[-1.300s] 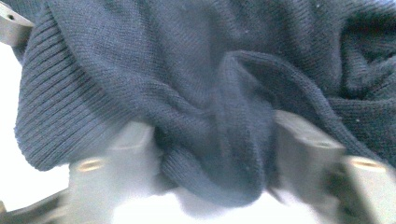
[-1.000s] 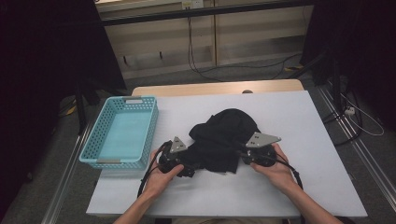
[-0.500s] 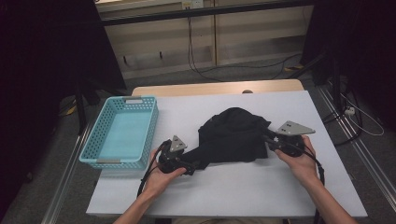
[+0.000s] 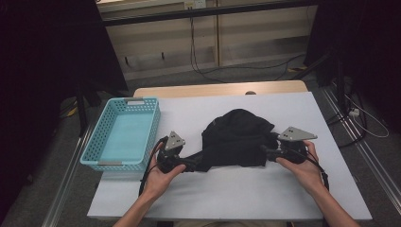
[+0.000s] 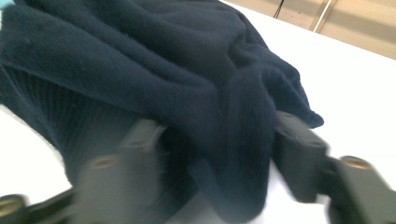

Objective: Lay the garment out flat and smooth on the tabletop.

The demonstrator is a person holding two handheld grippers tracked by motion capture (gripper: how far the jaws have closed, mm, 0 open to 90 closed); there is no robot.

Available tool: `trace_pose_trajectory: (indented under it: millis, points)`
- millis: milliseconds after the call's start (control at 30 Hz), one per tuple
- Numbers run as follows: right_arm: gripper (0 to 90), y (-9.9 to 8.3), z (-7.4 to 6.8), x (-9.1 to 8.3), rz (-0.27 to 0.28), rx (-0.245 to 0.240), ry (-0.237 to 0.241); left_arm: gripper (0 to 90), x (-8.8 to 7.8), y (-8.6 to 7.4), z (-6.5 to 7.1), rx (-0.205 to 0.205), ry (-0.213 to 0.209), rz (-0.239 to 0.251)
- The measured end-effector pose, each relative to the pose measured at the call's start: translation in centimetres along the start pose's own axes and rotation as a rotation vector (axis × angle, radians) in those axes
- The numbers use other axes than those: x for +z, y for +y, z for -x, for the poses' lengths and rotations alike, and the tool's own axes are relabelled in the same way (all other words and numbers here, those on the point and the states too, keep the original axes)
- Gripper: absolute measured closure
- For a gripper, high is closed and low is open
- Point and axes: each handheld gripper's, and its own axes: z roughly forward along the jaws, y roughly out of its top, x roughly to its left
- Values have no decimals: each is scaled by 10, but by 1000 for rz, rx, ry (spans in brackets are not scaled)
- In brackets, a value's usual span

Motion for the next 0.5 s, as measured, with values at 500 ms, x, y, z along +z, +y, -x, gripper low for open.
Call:
trace_pose_trajectory:
  millis: [500]
  points:
    - [254,27,6,-9,85,7,-21,144,24,45,-4,3,-48,-36]
